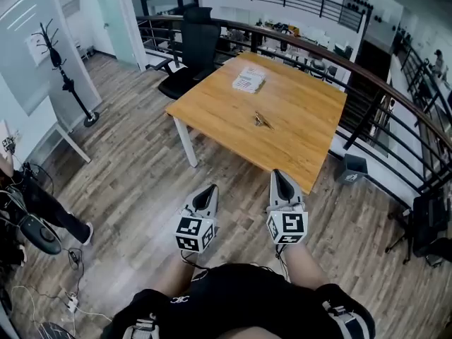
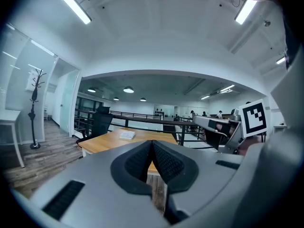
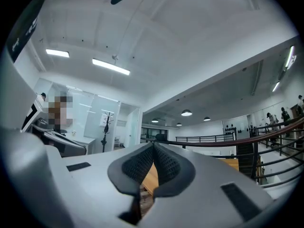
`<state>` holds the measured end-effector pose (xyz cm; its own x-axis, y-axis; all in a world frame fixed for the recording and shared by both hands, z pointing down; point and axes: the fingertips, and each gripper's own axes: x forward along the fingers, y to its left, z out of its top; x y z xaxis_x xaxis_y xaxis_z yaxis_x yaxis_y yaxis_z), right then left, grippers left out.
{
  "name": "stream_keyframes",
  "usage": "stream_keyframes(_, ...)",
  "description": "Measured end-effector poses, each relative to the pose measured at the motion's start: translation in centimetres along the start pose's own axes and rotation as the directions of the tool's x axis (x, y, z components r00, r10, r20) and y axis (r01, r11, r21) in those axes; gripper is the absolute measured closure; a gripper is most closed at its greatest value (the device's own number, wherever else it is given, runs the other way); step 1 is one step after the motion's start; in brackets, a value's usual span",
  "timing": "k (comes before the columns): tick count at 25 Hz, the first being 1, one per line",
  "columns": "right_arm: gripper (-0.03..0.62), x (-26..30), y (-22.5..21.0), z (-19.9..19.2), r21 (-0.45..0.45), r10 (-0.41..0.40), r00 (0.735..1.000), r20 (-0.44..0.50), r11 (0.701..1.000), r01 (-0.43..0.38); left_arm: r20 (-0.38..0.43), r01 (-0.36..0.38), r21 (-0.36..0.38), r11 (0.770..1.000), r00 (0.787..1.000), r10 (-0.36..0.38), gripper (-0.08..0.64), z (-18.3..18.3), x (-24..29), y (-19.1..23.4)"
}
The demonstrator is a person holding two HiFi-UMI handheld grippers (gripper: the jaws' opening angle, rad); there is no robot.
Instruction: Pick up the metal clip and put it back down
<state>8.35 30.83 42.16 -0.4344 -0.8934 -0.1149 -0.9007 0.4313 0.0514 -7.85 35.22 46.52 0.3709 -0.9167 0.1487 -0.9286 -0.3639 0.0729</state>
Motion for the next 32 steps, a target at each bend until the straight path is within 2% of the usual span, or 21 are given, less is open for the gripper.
stream_keyframes(5,0.575,0.4,2.6,-0.6,-0.020,-0.016,1.000,-0.004,1.000,0.016,0.015,0.020,-0.011,1.000,1.000,-0.019,0.546,-0.9,-0.9,2.2)
stream_keyframes(9,0.575,1.3,3.9,-1.3,-0.022,-0.028,0.999,-0.016,0.999,0.027,-0.004,0.011,-0.038,0.999,1.000,-0.011,0.546,-1.9,-0.8,4.6)
stream_keyframes(18,0.576,6.6,2.8,-3.8,0.004,-0.052,0.998,-0.048,0.999,0.052,-0.017,0.012,-0.037,0.999,1.000,-0.013,0.546,-1.8,3.2,8.5)
stream_keyframes(24,0.575,14.4,-0.4,-5.9,0.021,-0.040,0.998,-0.049,0.999,0.041,-0.019,-0.007,-0.021,1.000,1.000,0.006,0.546,-0.8,10.4,11.7)
stream_keyframes(32,0.575,29.3,-8.8,-6.9,0.039,-0.009,0.999,-0.037,0.999,0.011,-0.025,-0.038,0.003,0.999,0.999,0.038,0.546,3.5,25.8,16.6)
